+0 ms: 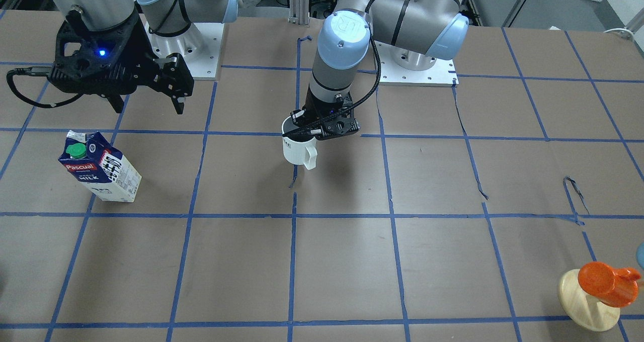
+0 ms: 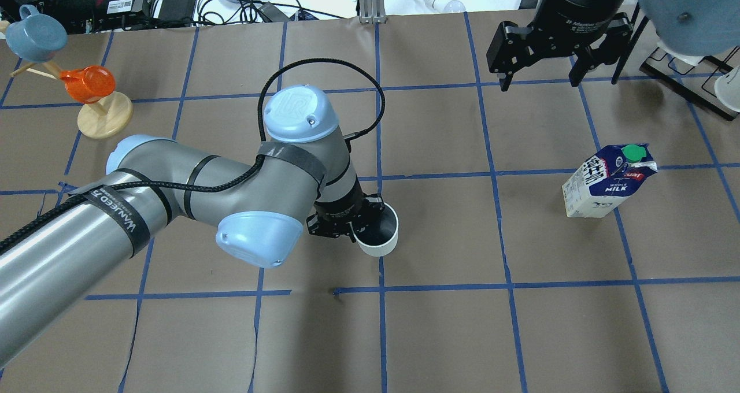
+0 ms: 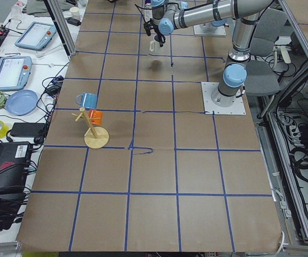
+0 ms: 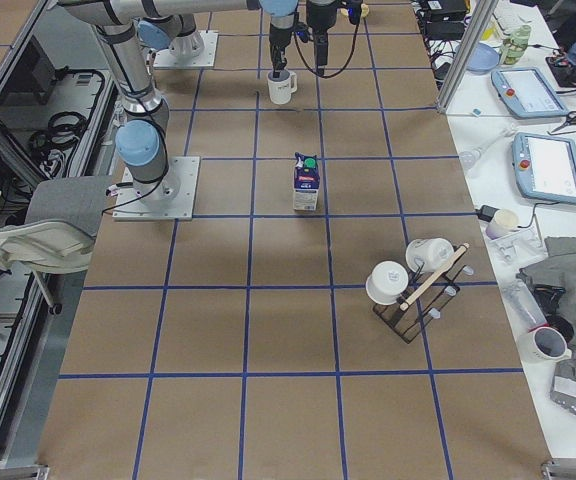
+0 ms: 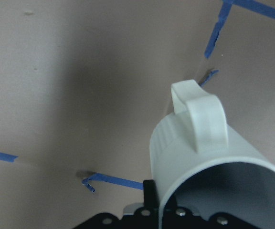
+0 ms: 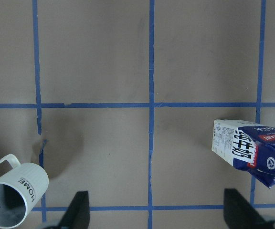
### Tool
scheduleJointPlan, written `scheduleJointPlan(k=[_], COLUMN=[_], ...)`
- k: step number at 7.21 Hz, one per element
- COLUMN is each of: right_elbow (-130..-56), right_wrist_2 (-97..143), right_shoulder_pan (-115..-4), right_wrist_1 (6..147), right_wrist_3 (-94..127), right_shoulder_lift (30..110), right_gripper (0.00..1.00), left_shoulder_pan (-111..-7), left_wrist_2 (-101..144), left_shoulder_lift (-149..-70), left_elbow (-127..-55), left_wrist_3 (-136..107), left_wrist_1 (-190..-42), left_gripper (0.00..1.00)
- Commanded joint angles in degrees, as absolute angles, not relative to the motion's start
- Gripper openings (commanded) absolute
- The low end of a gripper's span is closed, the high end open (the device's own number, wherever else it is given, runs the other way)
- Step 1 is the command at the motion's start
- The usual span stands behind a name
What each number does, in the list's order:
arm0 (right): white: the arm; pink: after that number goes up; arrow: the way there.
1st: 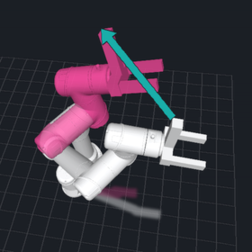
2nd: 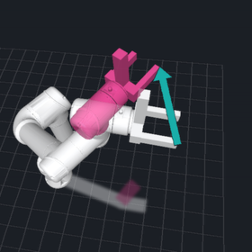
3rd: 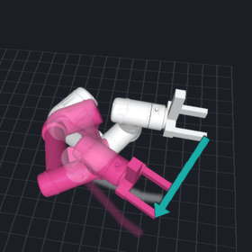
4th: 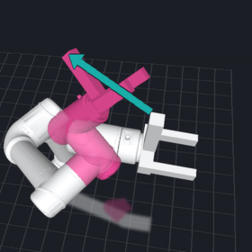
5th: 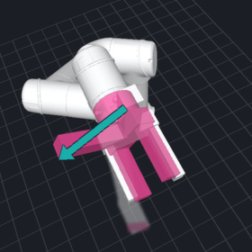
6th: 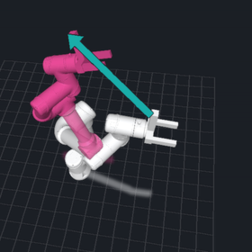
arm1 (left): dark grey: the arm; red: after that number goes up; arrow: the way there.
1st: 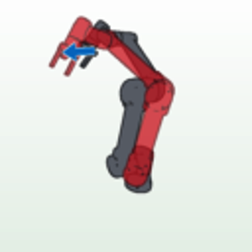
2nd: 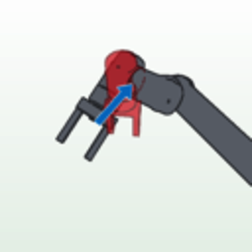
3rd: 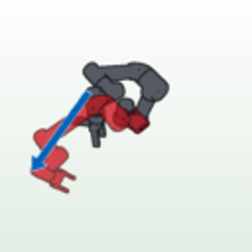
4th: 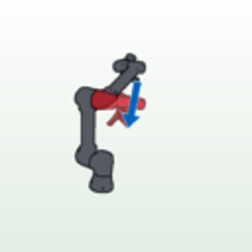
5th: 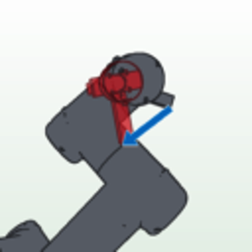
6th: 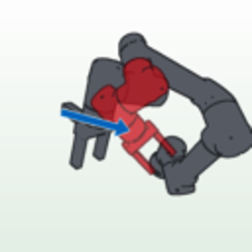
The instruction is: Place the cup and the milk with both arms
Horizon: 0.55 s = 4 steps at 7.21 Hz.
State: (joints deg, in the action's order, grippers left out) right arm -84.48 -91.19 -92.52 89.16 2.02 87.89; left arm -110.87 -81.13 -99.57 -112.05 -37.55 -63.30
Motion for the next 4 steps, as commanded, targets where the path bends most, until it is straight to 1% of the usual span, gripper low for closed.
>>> scheduleJointPlan(k=[1,3,4], right_elbow=[-84.5,-84.5,-84.5], right_wrist_2=[-91.2,-91.2,-91.2], right_shoulder_pan=[-92.6,-92.5,-92.5], right_wrist_1=[89.1,89.1,89.1], right_wrist_3=[2.0,2.0,2.0], right_shoulder_lift=[87.9,87.9,87.9], right_gripper=[1.0,1.0,1.0], left_shoulder_pan=[-110.9,-110.9,-110.9], left_wrist_2=[-80.9,-80.9,-81.7], left_shoulder_lift=[-102.6,-104.5,-103.5], left_elbow=[-112.9,-112.7,-112.7], left_wrist_3=[-37.7,-37.8,-37.5], left_wrist_1=[-58.5,-57.0,-57.0], left_gripper=[0.0,0.01,0.31])
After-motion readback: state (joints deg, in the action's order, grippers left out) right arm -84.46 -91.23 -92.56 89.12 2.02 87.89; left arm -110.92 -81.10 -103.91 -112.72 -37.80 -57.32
